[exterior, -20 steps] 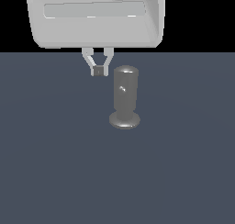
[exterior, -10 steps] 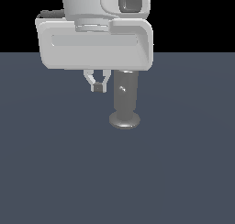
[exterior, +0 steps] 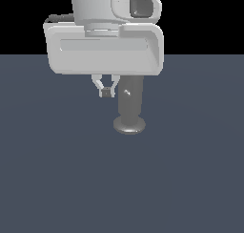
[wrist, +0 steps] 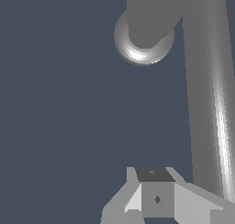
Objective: Turn on the faucet by rotating a designated handle.
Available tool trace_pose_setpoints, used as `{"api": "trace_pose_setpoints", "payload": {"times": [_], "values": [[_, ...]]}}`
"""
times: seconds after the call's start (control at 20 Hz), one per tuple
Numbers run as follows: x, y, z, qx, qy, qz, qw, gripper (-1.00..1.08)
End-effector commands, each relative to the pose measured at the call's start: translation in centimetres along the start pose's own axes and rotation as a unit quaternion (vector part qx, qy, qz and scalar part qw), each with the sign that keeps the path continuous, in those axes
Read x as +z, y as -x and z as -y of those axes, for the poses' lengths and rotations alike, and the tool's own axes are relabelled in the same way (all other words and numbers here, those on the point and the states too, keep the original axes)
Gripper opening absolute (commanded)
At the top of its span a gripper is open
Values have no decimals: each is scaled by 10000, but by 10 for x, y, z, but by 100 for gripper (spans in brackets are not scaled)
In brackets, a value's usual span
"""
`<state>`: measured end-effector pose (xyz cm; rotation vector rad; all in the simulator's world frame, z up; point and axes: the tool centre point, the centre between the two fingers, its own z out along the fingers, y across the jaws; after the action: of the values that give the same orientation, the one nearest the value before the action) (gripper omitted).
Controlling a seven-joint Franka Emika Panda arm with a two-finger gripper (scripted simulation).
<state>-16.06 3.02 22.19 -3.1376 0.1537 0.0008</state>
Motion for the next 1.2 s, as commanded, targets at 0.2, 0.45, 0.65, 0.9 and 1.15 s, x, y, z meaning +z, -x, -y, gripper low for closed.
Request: {"api": "trace_pose_setpoints", "payload": {"times": [0.2,0.45,0.65,0.9,1.15], "values": [[0,-6,-33,6,-1,0,10000,-100],[0,-10,-59,6,-1,0,10000,-100],[0,-14,-80,7,1,-1,10000,-100],[0,-18,-106,7,1,-1,10000,-100],[0,-23,-131,7,1,-1,10000,-100]]}}
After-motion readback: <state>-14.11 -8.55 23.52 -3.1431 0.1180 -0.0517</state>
